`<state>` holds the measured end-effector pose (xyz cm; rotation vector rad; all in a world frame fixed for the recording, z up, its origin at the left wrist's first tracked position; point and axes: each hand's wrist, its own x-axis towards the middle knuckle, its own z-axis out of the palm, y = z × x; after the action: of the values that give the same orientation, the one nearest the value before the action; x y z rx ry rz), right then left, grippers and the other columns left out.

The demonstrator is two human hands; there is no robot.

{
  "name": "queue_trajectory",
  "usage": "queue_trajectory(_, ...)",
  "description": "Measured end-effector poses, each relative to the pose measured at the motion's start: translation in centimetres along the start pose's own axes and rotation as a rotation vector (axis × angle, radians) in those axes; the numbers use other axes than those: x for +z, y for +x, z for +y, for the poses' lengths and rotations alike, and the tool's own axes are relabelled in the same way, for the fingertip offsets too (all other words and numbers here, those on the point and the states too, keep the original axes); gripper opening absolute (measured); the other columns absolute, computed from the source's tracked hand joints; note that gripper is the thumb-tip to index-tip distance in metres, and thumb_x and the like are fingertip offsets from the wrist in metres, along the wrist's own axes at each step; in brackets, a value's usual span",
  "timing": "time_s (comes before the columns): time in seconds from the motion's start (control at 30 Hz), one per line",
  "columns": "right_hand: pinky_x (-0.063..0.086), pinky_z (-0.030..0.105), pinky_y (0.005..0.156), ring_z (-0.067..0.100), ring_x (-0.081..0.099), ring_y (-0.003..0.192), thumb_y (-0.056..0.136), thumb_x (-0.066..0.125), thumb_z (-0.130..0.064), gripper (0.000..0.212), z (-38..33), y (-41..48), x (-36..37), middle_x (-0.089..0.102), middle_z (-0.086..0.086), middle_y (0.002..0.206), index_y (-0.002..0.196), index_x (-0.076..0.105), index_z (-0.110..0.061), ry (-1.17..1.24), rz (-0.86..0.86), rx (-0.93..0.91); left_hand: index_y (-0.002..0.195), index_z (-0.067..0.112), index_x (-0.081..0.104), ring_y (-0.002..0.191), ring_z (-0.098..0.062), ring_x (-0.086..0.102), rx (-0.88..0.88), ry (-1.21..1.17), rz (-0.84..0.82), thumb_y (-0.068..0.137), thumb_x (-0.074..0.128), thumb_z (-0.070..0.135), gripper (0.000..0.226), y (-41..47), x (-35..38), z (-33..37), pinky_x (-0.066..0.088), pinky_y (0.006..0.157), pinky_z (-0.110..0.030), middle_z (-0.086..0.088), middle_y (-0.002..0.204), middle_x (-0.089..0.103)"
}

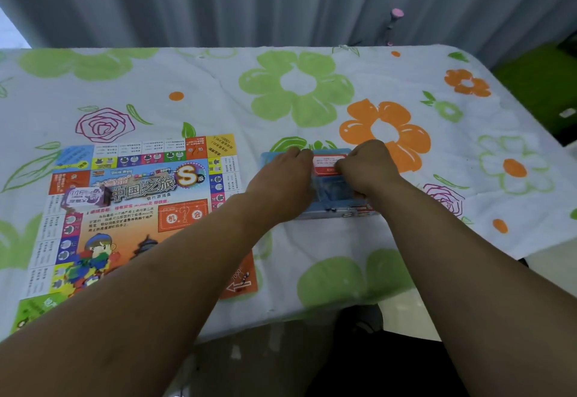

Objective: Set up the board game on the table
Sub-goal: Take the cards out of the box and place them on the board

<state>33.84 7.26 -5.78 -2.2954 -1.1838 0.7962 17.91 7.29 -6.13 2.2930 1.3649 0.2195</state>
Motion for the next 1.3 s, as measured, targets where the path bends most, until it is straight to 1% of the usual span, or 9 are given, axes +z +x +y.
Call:
queue_trajectory(0.17, 0.045, 0.032, 0.059, 0.029, 0.064, 0.077, 0.081, 0.068, -0.025, 0.028, -0.2, 0.4, 0.2, 0.064, 0.008, 0.085, 0.1, 0.062, -0.007, -0.044, 0.016, -0.001, 0.132, 0.014, 0.052, 0.111, -0.025, 0.059, -0.055, -0.05, 0.012, 0.092, 0.056, 0.015, 0.04, 0.0, -0.2, 0.0, 0.041, 0.081, -0.03, -0.007, 0.126, 0.061)
queue_trajectory(0.3, 0.053, 0.038, 0.072, 0.032, 0.064, 0.093, 0.084, 0.073, -0.029, 0.038, -0.6, 0.3, 0.5, 0.06, 0.009, 0.098, 0.109, 0.052, -0.01, -0.071, 0.011, -0.008, 0.128, 0.011, 0.052, 0.088, -0.023, 0.059, -0.126, -0.177, 0.027, 0.094, 0.053, 0.021, 0.035, 0.3, -0.5, -0.1, 0.038, 0.07, -0.031, -0.008, 0.104, 0.069)
queue_trajectory(0.4, 0.052, 0.038, 0.074, 0.032, 0.063, 0.098, 0.083, 0.074, -0.029, 0.043, -0.8, 0.0, 0.5, 0.06, 0.011, 0.106, 0.114, 0.051, -0.009, -0.078, 0.003, -0.008, 0.127, 0.011, 0.051, 0.099, -0.028, 0.063, -0.134, -0.186, 0.041, 0.097, 0.051, 0.027, 0.034, 0.5, -0.2, -0.3, 0.042, 0.073, -0.032, -0.007, 0.107, 0.071)
queue_trajectory(0.53, 0.057, 0.04, 0.075, 0.029, 0.063, 0.093, 0.079, 0.076, -0.026, 0.042, -1.1, -0.3, 0.4, 0.06, 0.008, 0.1, 0.109, 0.05, -0.011, -0.045, -0.02, 0.005, 0.128, 0.012, 0.051, 0.105, -0.028, 0.063, -0.128, -0.164, 0.048, 0.099, 0.051, 0.029, 0.033, 0.8, 0.1, -0.5, 0.041, 0.075, -0.032, -0.006, 0.115, 0.07)
queue_trajectory(0.77, 0.06, 0.061, 0.071, 0.039, 0.071, 0.079, 0.064, 0.072, -0.022, 0.034, -1.7, -0.8, 0.3, 0.067, 0.019, 0.09, 0.092, 0.058, -0.01, 0.162, -0.074, 0.075, 0.131, 0.017, 0.051, 0.097, -0.027, 0.063, -0.061, -0.1, 0.075, 0.099, 0.049, 0.018, 0.032, 0.4, 0.1, -0.4, 0.038, 0.069, -0.031, -0.005, 0.107, 0.071)
queue_trajectory(0.9, 0.059, 0.044, 0.072, 0.031, 0.064, 0.083, 0.078, 0.07, -0.02, 0.025, -1.4, -0.8, 0.1, 0.058, 0.007, 0.082, 0.091, 0.051, -0.011, 0.002, -0.019, 0.01, 0.131, 0.016, 0.056, 0.099, -0.024, 0.061, -0.061, -0.064, 0.084, 0.1, 0.048, 0.017, 0.032, 0.3, -0.1, 0.0, 0.035, 0.071, -0.028, -0.007, 0.116, 0.066)
queue_trajectory(1.0, 0.044, 0.035, 0.066, 0.029, 0.058, 0.085, 0.083, 0.069, -0.023, 0.028, -0.9, -0.6, 0.1, 0.052, 0.003, 0.082, 0.1, 0.049, -0.011, -0.15, 0.029, -0.052, 0.131, 0.018, 0.057, 0.106, -0.024, 0.06, -0.055, -0.059, 0.083, 0.1, 0.049, 0.018, 0.032, 0.3, 0.1, 0.2, 0.036, 0.075, -0.028, -0.007, 0.122, 0.063)
queue_trajectory(1.2, 0.041, 0.035, 0.069, 0.029, 0.057, 0.09, 0.084, 0.071, -0.025, 0.035, -0.7, -0.5, 0.2, 0.049, 0.002, 0.083, 0.103, 0.044, -0.012, -0.184, -0.009, -0.072, 0.132, 0.018, 0.053, 0.093, -0.02, 0.057, -0.091, -0.09, 0.07, 0.098, 0.053, 0.019, 0.034, 0.4, 0.0, 0.1, 0.036, 0.073, -0.029, -0.006, 0.118, 0.065)
queue_trajectory(1.3, 0.044, 0.035, 0.067, 0.029, 0.06, 0.088, 0.083, 0.07, -0.028, 0.033, -1.0, -0.1, 0.1, 0.05, 0.001, 0.08, 0.102, 0.049, -0.012, -0.18, -0.031, -0.051, 0.132, 0.017, 0.053, 0.1, -0.023, 0.061, -0.093, -0.098, 0.056, 0.097, 0.056, 0.02, 0.035, 0.4, 0.1, -0.1, 0.036, 0.073, -0.029, -0.006, 0.116, 0.066)
